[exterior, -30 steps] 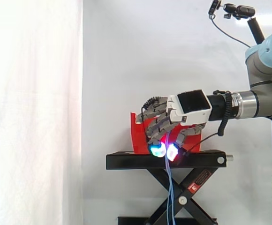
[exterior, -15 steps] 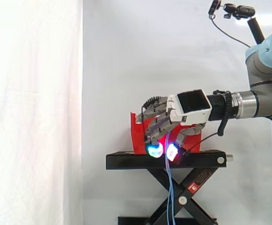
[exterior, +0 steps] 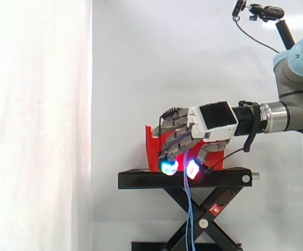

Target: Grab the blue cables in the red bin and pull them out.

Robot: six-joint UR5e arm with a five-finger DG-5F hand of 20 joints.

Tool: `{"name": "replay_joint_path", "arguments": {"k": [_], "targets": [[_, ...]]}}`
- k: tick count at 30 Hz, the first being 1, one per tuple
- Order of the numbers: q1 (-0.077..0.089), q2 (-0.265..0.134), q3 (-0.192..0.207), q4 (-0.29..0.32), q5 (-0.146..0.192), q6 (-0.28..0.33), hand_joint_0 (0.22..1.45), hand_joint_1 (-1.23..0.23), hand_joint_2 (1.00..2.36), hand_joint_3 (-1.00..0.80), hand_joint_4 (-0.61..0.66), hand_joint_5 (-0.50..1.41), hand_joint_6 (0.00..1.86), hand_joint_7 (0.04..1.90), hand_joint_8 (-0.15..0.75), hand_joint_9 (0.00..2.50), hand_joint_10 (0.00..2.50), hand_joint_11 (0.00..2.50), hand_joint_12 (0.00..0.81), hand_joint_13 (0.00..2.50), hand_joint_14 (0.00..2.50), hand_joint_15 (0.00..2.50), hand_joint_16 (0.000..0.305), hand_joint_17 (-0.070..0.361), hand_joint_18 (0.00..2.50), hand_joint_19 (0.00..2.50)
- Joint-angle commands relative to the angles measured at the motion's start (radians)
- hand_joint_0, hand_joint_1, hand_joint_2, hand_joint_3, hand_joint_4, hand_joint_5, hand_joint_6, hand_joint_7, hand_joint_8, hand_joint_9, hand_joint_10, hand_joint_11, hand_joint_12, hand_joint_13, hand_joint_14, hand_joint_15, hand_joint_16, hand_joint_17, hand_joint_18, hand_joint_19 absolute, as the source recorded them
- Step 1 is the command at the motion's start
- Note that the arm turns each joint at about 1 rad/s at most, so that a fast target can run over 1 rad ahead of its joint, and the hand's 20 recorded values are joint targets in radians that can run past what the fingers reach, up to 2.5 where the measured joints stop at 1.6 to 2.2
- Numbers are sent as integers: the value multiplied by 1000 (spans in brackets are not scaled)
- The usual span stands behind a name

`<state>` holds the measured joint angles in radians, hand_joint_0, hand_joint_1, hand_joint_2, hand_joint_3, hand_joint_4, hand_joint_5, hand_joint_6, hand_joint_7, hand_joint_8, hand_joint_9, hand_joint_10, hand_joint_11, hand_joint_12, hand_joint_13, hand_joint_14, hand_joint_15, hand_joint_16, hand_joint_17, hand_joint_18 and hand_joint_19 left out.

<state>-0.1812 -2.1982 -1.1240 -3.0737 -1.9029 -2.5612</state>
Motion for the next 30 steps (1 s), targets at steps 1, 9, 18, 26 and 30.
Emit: {"name": "replay_joint_path", "arguments": {"k": [1,9,18,26,30], "targets": [[-1,0,0,-5,-4,-14,792,-1004,1000,-1000,184,815,15,669,264,856,18,467,358,535,13,303,53,120,506,488],[-1,0,0,-2,-4,-15,801,-1005,1000,-1000,184,815,16,668,262,861,19,462,355,538,13,301,53,119,509,489],[-1,0,-10,-3,-4,-21,809,-1007,1000,-1000,189,823,16,678,264,863,18,472,356,541,14,302,53,119,512,485],[-1,0,-17,6,-5,-21,811,-1005,1000,-1000,186,824,16,678,264,865,18,474,355,544,12,303,53,118,512,489],[-3,0,-19,9,-4,-21,814,-1008,1000,-1000,192,837,15,707,264,866,18,477,356,546,13,303,53,118,512,481]]}}
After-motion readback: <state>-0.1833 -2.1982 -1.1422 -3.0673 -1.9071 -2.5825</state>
